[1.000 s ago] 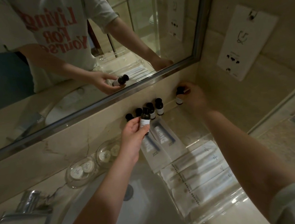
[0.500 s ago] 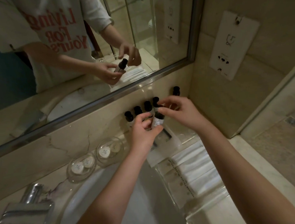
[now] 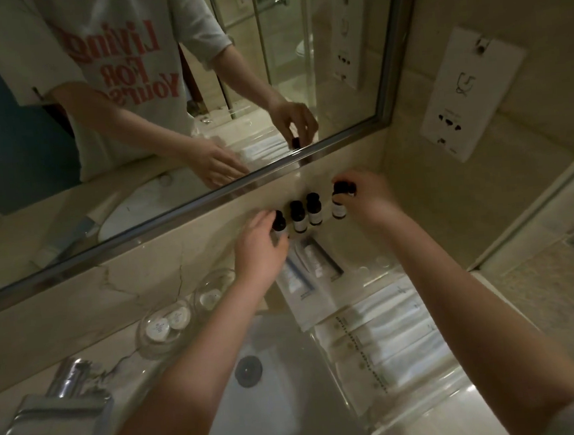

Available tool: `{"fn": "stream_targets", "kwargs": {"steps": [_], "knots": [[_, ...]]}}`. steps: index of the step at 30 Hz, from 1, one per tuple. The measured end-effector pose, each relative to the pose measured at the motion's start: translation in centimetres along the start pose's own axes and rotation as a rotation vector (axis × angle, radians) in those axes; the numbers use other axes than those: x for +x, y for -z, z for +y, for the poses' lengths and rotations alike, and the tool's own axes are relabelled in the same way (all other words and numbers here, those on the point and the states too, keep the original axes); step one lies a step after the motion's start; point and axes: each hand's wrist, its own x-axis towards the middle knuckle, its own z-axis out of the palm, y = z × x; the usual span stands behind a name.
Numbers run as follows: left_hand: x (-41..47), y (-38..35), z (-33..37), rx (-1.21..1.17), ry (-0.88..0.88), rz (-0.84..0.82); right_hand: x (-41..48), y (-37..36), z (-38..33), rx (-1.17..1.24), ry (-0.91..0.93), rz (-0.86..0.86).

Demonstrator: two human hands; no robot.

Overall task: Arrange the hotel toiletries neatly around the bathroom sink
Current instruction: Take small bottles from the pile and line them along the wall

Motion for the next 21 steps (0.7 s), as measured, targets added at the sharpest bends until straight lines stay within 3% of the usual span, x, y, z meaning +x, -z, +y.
{"fn": "stream_targets", "kwargs": {"steps": [8,21], "knots": [[1.5,-1.0,-2.8,0.316,-0.080,-0.133,2.8,-1.6,0.5,-0.186,0.064,-0.030],[1.6,-1.1,-3.0,0.302,-0.085,-0.109,3.3,-2.4,1.9,-0.211,0.070,-0.026]]}}
